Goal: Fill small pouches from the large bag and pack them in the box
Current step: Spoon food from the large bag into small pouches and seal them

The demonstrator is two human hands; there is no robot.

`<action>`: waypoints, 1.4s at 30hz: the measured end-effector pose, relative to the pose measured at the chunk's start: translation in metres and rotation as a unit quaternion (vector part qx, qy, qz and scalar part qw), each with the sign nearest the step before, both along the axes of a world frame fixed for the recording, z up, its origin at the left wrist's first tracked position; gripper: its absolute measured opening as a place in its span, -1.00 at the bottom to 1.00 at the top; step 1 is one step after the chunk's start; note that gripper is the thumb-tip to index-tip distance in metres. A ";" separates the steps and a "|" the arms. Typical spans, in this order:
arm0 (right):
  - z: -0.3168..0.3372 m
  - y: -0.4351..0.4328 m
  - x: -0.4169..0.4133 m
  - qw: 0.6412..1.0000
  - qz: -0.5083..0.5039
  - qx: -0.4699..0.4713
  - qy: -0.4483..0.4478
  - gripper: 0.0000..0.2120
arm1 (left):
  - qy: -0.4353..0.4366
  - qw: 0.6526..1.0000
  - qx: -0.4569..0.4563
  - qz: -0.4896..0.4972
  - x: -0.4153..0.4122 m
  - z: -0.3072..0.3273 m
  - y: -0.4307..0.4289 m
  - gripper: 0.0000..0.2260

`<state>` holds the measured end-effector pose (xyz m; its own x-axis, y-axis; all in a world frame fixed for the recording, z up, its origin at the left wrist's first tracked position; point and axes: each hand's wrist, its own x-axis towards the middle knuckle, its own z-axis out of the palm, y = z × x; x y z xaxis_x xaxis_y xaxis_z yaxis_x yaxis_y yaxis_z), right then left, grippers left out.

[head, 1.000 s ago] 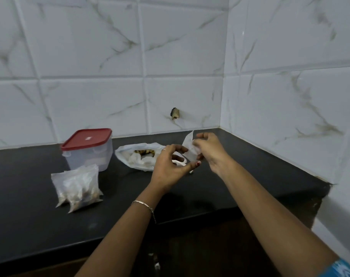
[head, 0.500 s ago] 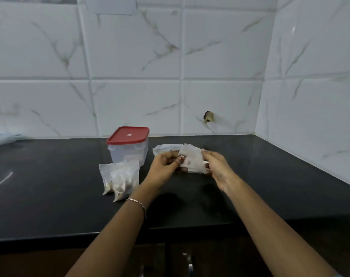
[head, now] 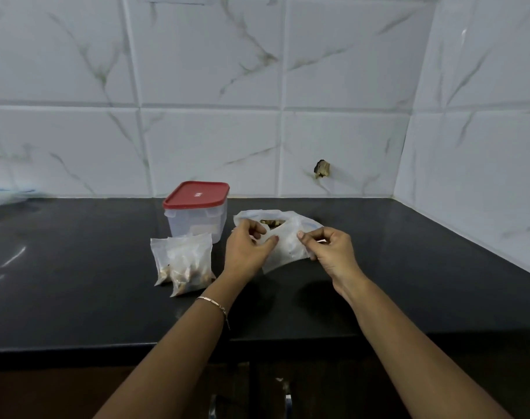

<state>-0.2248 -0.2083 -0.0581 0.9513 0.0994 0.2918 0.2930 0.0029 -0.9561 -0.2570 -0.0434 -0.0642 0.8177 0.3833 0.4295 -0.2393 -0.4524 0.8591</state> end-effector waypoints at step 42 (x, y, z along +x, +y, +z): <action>-0.007 0.004 0.005 0.991 -0.018 -0.078 -0.107 -0.81 | -0.054 0.997 0.060 -0.016 -0.009 0.004 -0.001 -0.94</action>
<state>-0.2199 -0.2042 -0.0655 0.8730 0.1269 0.4709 0.4864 -0.1550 -0.8599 -0.2660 -0.0443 -0.0604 0.7752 0.2973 0.5574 -0.3442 -0.5412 0.7673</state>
